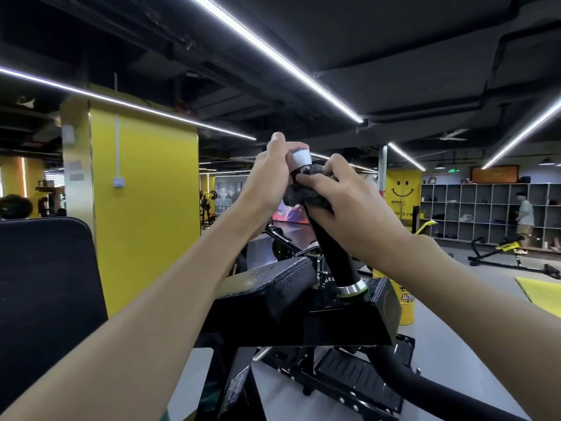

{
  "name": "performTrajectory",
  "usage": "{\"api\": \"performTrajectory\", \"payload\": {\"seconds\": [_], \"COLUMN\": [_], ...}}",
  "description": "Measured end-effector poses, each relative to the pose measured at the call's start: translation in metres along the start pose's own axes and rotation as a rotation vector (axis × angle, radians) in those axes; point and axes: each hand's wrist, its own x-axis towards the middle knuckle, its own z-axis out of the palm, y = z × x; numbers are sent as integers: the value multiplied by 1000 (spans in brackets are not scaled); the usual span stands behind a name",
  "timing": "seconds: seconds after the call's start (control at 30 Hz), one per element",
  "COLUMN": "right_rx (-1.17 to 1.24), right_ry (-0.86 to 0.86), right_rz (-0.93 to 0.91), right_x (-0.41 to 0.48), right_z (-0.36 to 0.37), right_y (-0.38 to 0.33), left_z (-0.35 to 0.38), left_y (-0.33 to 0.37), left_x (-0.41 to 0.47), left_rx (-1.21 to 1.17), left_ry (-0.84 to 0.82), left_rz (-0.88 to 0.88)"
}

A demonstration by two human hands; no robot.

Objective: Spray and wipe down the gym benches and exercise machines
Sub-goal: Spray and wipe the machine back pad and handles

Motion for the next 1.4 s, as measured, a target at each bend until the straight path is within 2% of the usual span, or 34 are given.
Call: {"api": "performTrajectory", "payload": {"seconds": [0.13, 0.33, 0.47, 0.57, 0.63, 0.7, 1.0, 1.07, 1.17, 1.23, 1.3, 1.37, 1.4], "right_rx": [-32, -58, -101, -310, -487, -566, -447, -409, -329, -239, -79, 119, 200], "right_ry": [-44, -232, -290, -486, -675, -777, -1201, -1202, -1106, -1051, -1015, -848, -690], "right_rz": [-60, -121, -132, -77, 73, 166, 99, 93, 99, 102, 180, 307, 349], "right_x": [-32, -68, -45, -34, -27, -20, -11, -11, -15, -14, -13, -9, -6], "right_z": [1, -16, -19, 10, 34, 52, 42, 38, 32, 23, 9, -9, -19], "right_y": [6, 11, -30, -71, -81, -77, -76, -78, -78, -77, -76, -74, -70], "left_z": [3, 3, -1, -12, -16, -18, -16, -15, -13, -10, -8, -7, -6], "left_y": [0, -2, -8, -19, -25, -26, -26, -25, -25, -22, -18, -14, -11], "left_x": [-1, -2, 0, 0, -2, -4, -3, -2, 0, -1, -1, 3, 5], "left_rx": [12, 24, -27, -88, -55, -41, -134, -149, -150, -153, -123, -76, -71], "left_ry": [5, -15, -57, -148, -207, -221, -184, -174, -144, -126, -116, -114, -111], "left_rz": [54, 75, 71, 45, 52, 60, 29, 15, 13, 12, 17, 33, 41]}}
